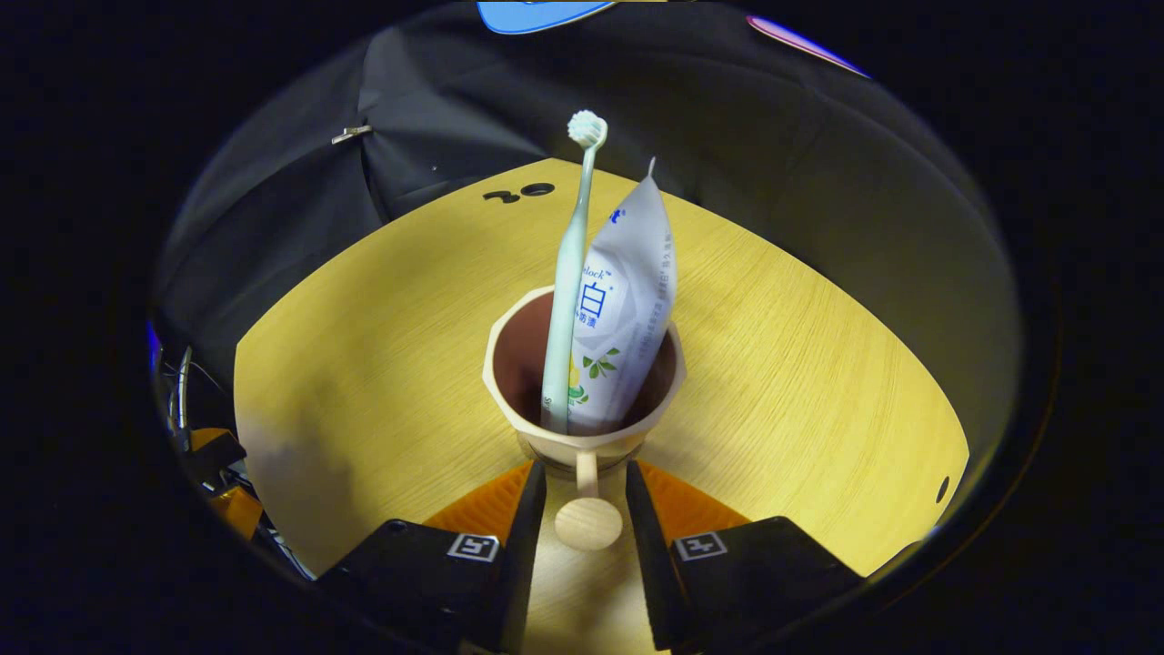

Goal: Put the toothbrush and toothpaste on the desktop into the cup, then pick up the cup and place it on the coaster on the desktop.

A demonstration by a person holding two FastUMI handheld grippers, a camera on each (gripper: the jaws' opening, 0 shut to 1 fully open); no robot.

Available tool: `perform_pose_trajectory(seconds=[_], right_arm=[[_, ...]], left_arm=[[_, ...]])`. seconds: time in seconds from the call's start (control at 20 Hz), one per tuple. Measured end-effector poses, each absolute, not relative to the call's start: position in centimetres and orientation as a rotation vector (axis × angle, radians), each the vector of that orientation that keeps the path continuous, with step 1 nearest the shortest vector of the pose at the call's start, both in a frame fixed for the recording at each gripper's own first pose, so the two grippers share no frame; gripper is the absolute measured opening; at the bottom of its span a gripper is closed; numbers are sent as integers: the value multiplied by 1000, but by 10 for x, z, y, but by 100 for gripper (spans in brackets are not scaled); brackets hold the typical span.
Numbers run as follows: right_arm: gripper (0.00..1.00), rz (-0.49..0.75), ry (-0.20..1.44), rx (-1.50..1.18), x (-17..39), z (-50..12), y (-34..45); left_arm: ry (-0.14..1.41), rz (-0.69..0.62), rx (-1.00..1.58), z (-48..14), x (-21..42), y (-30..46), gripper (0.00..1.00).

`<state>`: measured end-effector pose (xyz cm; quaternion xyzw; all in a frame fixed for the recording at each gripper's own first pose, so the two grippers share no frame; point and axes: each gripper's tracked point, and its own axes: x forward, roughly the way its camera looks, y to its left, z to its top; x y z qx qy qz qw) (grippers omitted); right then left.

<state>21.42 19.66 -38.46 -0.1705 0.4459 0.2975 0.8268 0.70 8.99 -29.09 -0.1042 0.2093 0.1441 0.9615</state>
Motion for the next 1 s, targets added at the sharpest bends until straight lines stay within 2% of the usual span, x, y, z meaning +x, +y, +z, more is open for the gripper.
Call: perform_pose_trajectory(seconds=[0.15,0.2,0.25,0.35,0.5,0.7,0.85,1.0], right_arm=[[65,630,941,-348,210,-377,194],[75,629,937,-339,208,-374,193],[79,623,931,-331,206,-369,190],[82,613,909,-307,201,-356,188],[93,609,841,-265,192,-329,184],[98,585,755,-188,171,-281,181],[98,540,651,-102,152,-229,177],[98,486,540,-44,130,-178,167]], left_arm=[[420,276,-196,-283,7,88,69],[418,266,-191,-279,7,87,69],[418,255,-182,-276,7,84,69],[413,229,-162,-267,9,81,70],[392,180,-148,-245,13,73,69],[382,101,-111,-207,13,59,70],[365,53,-28,-177,14,56,70],[311,15,7,-140,16,49,75]])
